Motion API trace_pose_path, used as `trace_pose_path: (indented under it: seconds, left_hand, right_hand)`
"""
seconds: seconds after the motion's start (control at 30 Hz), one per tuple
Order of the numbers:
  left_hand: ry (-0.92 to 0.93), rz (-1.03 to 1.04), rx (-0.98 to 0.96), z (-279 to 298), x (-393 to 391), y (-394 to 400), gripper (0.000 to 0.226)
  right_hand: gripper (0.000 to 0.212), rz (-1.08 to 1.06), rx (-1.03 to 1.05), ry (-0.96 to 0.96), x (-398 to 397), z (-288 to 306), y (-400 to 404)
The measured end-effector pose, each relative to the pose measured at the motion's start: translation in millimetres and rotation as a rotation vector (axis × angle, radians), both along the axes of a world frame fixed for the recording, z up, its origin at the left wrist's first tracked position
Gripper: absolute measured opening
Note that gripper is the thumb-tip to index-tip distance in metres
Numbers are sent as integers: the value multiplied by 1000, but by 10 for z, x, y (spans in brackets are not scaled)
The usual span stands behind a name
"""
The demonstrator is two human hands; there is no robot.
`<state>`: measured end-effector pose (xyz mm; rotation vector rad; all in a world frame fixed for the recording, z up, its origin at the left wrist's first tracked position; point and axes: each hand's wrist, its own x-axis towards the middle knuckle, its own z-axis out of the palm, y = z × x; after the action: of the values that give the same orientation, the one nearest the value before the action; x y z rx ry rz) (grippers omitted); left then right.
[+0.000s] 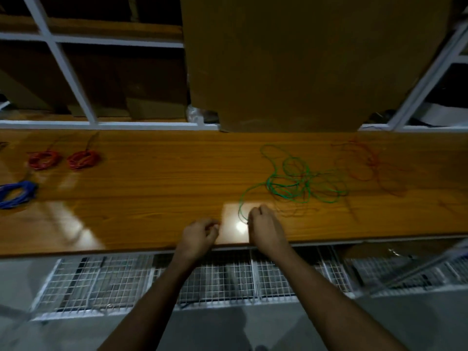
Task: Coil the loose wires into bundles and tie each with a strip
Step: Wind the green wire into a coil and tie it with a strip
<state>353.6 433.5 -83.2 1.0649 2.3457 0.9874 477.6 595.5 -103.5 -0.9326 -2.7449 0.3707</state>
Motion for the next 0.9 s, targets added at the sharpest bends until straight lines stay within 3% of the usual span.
trace_pose_path:
  seconds: [0.13,0.23,0.4,0.53,0.6,0.67,0.77,0.9]
  left_hand:
    - [-386,117,195,-33,246,188,31]
    - [-598,166,390,-8,363,246,23]
    - [-676,308,488,181,408,236,26]
    - [-672,377,512,397,319,70,30]
    - [-721,360,556,565,277,-69,31]
    - [-839,295,642,761,239,-230,29]
    - [-949,235,722,1030,130,-454,31]
    - [-992,257,801,1272,-97,-857,30]
  right_hand:
    - [7,101,-350,268,1,66,-191]
    - [10,179,-449,374,8,230,-305]
    - [20,244,-585,530,3,356,-268]
    - [29,186,-421,707,-76,452,-179]
    - [49,256,-284,613,-156,495,-131]
    - [61,287,-155,369,-262,512,-145]
    - [45,241,-83,188,-383,484,-323]
    - [15,183,-200,258,-422,540,-646]
